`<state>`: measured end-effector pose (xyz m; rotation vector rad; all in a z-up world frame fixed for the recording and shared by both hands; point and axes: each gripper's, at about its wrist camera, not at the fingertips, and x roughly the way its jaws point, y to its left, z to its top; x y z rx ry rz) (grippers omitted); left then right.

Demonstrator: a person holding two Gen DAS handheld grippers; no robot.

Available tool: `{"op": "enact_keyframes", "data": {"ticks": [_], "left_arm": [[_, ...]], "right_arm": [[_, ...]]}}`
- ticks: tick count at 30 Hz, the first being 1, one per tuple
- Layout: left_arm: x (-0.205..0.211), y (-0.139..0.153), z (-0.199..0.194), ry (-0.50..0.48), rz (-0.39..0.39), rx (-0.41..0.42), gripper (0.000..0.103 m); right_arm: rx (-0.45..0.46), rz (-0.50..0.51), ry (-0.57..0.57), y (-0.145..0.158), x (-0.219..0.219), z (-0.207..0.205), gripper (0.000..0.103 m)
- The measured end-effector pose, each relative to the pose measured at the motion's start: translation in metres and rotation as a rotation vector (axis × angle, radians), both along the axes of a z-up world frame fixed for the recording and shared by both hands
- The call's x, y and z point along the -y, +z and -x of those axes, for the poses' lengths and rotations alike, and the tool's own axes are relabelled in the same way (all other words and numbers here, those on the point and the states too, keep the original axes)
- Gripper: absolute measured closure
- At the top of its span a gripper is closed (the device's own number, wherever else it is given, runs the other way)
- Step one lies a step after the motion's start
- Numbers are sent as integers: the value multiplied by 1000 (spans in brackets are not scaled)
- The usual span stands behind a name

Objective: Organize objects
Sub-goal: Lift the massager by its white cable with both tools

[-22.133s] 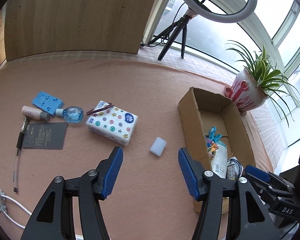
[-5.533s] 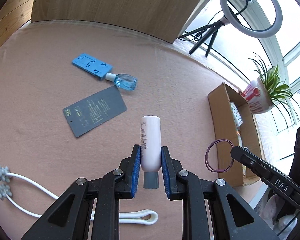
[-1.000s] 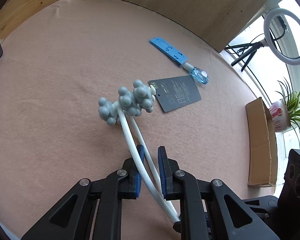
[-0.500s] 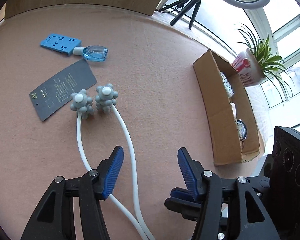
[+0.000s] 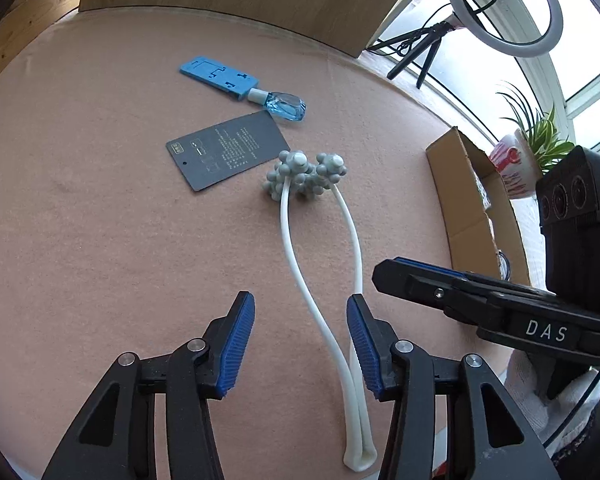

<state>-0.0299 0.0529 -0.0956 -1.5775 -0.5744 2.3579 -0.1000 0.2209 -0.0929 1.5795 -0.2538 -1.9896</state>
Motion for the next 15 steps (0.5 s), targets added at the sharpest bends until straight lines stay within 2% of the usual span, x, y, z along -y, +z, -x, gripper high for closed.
{"op": "enact_keyframes", "data": {"ticks": [9, 11, 15], "left_arm": [[-18, -19, -7, -29, -51, 38, 57], [-23, -20, -9, -47, -50, 38, 68], [-31, -23, -14, -77, -42, 43, 73]], "right_arm": [[127, 36, -22, -24, 9, 11, 77], [125, 33, -11, -24, 11, 9, 78], [127, 35, 20, -24, 18, 2, 84]]}}
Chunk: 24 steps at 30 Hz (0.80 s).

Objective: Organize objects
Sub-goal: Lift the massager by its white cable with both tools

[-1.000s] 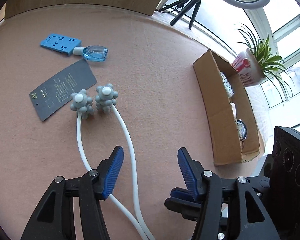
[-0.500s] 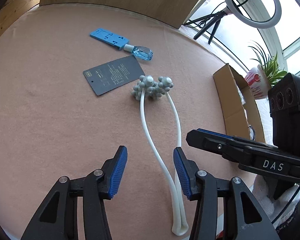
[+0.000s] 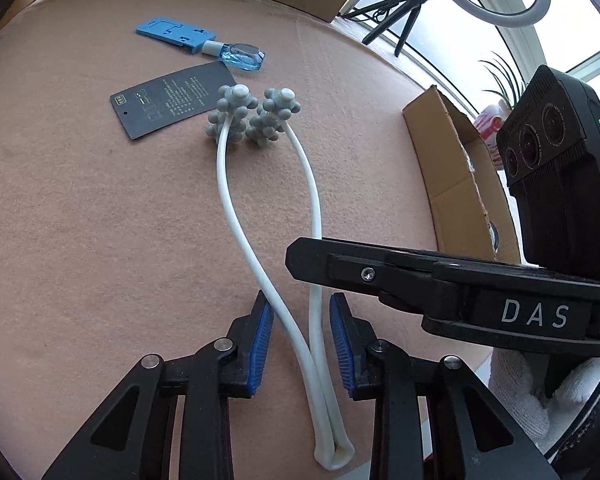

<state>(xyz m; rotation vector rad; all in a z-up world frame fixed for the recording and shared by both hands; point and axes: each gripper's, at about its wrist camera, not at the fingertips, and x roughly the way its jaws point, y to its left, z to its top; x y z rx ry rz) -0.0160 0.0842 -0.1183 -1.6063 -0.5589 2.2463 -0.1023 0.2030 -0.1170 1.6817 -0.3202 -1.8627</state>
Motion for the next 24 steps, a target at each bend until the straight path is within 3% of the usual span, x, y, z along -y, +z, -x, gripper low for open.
{"op": "enact_keyframes", "data": {"ticks": [2, 11, 19, 24], "left_arm": [[-2, 0, -2, -3, 18, -5, 78], [-1, 13, -9, -6, 45, -37, 79], [-5, 43, 3, -18, 31, -95, 79], [-36, 63, 15, -53, 21, -131, 79]], "right_arm": [[-1, -9, 5, -1, 2, -2, 87], [-35, -56, 16, 0, 6, -10, 93], [-87, -27, -18, 26, -4, -6, 94], [-122, -13, -60, 46, -22, -1, 94]]}}
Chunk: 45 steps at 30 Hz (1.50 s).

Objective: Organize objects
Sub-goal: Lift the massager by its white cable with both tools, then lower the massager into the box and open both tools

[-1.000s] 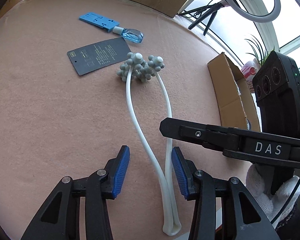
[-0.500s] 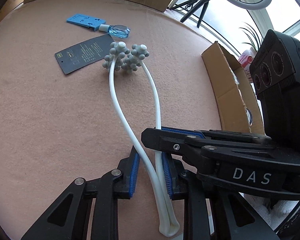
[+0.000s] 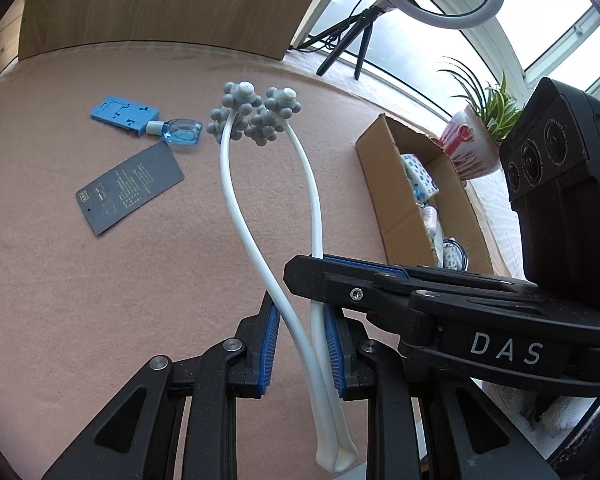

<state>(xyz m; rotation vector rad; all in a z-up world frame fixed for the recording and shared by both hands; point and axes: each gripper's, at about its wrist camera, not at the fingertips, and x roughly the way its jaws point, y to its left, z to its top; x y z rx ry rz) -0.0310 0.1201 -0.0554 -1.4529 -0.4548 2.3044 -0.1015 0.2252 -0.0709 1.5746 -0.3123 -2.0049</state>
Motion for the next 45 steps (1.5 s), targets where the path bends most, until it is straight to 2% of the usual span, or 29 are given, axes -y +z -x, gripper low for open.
{"op": "enact_keyframes", "data": {"ticks": [8, 15, 22, 29, 31, 33, 34, 35, 36, 37, 38, 39, 45], "left_arm": [[-59, 32, 21, -88, -33, -53, 81], [-123, 47, 53, -174, -60, -80, 81], [-180, 46, 74, -237, -63, -83, 81], [-224, 33, 90, -274, -49, -76, 81], [-233, 30, 92, -289, -37, -79, 81], [-241, 29, 93, -300, 10, -91, 79], [-242, 28, 93, -290, 31, -92, 70], [-241, 28, 93, -281, 36, -96, 49], [-239, 28, 93, -273, 39, -102, 38], [-236, 29, 91, -262, 42, -114, 32], [-234, 30, 91, -255, 49, -120, 32], [-231, 30, 91, -252, 53, -118, 32], [-214, 33, 86, -235, 55, -116, 32]], "right_arm": [[-58, 5, -111, 30, -53, 6, 94], [-101, -4, -222, 50, -114, 17, 94], [-123, -27, -307, 59, -167, 30, 94], [-117, -53, -365, 49, -207, 44, 94], [-114, -63, -374, 46, -215, 47, 94], [-111, -70, -380, 43, -221, 50, 93], [-113, -71, -385, 42, -224, 51, 91], [-111, -88, -389, 39, -226, 53, 88], [-105, -101, -390, 38, -227, 54, 83], [-103, -111, -393, 36, -228, 54, 64], [-107, -120, -400, 34, -230, 54, 46], [-118, -123, -412, 34, -233, 53, 43], [-124, -107, -435, 33, -235, 49, 42]]}}
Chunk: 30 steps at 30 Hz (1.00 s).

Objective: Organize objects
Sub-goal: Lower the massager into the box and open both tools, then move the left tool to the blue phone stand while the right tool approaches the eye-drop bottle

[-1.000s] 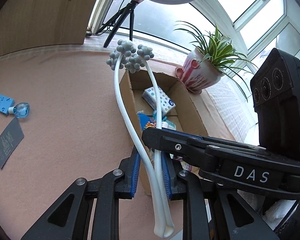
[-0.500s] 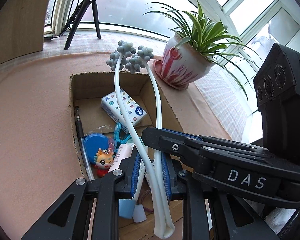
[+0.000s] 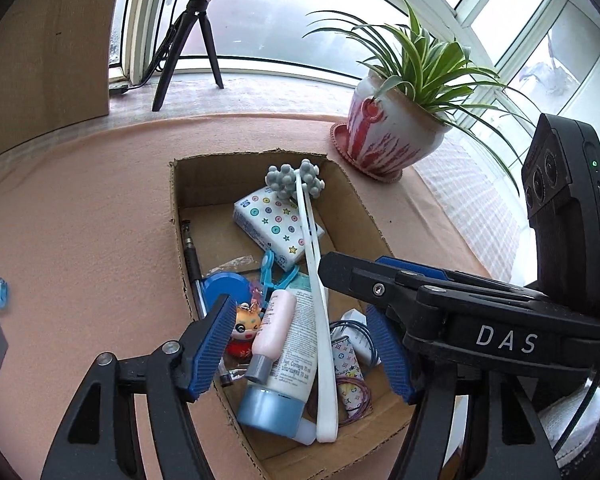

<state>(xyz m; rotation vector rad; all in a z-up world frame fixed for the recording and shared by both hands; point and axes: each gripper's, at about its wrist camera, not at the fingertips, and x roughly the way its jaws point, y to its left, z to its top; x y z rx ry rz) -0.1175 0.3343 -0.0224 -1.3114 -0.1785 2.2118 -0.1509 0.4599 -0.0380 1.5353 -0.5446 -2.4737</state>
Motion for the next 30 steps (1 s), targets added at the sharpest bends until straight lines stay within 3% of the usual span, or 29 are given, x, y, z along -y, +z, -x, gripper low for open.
{"op": "enact_keyframes", "data": {"ticks": [8, 15, 24, 30], "left_arm": [[44, 5, -11, 58, 35, -11, 21], [113, 4, -18, 157, 70, -18, 10], [218, -9, -12, 285, 134, 8, 10], [284, -18, 19, 330, 129, 64, 10]], "right_arm": [[-24, -4, 0, 2, 13, -9, 42], [-102, -44, 14, 13, 38, -21, 42], [-120, -62, 115, 25, 91, -23, 41], [-82, -65, 194, 22, 134, -18, 41]]}}
